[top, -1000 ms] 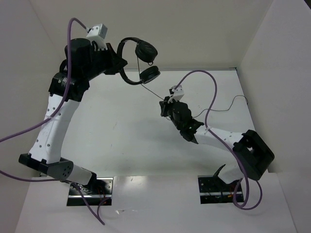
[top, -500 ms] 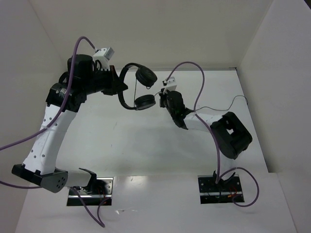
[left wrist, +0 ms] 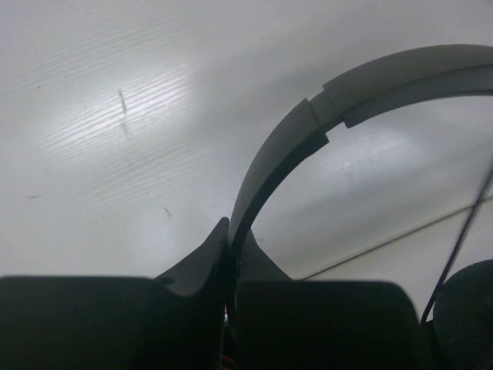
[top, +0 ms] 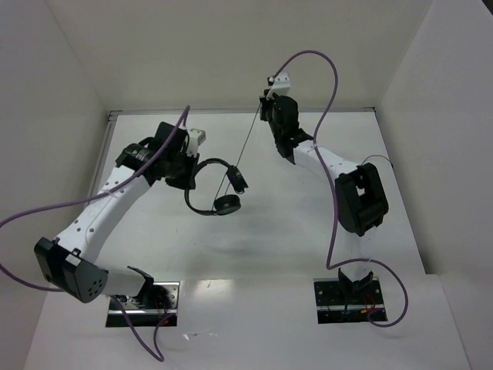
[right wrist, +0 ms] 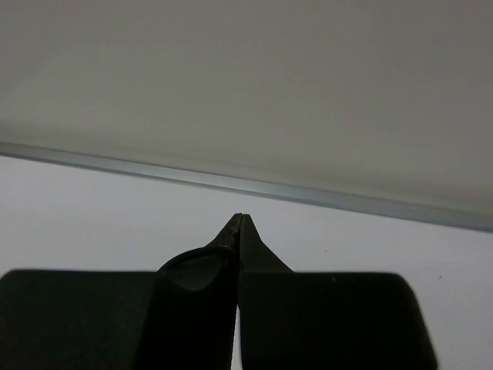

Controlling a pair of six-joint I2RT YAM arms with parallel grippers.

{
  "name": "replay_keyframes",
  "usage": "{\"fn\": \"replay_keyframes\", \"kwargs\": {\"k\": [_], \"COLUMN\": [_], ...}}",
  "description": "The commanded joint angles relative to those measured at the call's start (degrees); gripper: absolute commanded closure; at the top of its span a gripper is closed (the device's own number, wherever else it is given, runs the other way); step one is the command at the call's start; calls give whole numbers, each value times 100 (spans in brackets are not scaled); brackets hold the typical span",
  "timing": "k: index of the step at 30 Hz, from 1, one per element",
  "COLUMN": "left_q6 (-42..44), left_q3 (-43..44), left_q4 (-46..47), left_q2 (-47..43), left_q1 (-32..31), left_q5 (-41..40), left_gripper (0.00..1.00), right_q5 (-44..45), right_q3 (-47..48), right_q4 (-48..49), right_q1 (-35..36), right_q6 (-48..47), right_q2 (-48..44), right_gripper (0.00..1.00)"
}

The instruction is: Wrap the headphones

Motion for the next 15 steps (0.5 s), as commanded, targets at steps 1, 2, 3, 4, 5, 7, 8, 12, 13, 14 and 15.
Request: {"fn": "replay_keyframes", "kwargs": {"k": [1,2,3,4,5,7,8,12,13,14,15], "left_q6": [258,205,144,143,48,-84,-163,-418,-506,-507,-507], "left_q3": [2,2,54,55,116,116,116,-33,-172,-226,-226], "left_q4": [20,20,20,-41,-42,28,177,1257,1529,2045,2198], "left_q2": [240,381,687,838,978,1303,1366,1700,1700,1770,1884], "left_q1": [-394,-465,-518,-519,-519,-519,-519,67,166,167,167], "left_q5": [-1039,-1234,-1488,-1882,-2165,-3058,-3394,-3776,-3776,-3828,-4037], "left_gripper": [99,99,99,99,99,99,99,99,99,99,99], "right_q5": [-175,-235,-306,-359,-411,-465,-465,-386,-386,-386,-455], "right_q3": [736,964,1053,1106,1159,1230,1230,1011,1010,1010,1010], "right_q4": [-305,-402,-568,-639,-701,-842,-929,-983,-1070,-1219,-1299], "right_q1": [35,35,35,35,35,149,150,351,413,413,500], "right_q6": [-260,-312,-313,-313,-435,-506,-506,-585,-585,-585,-585], "right_q2": [129,130,130,130,130,130,34,-414,-485,-564,-634], "right_gripper": [99,99,99,99,99,99,99,99,99,99,99]}}
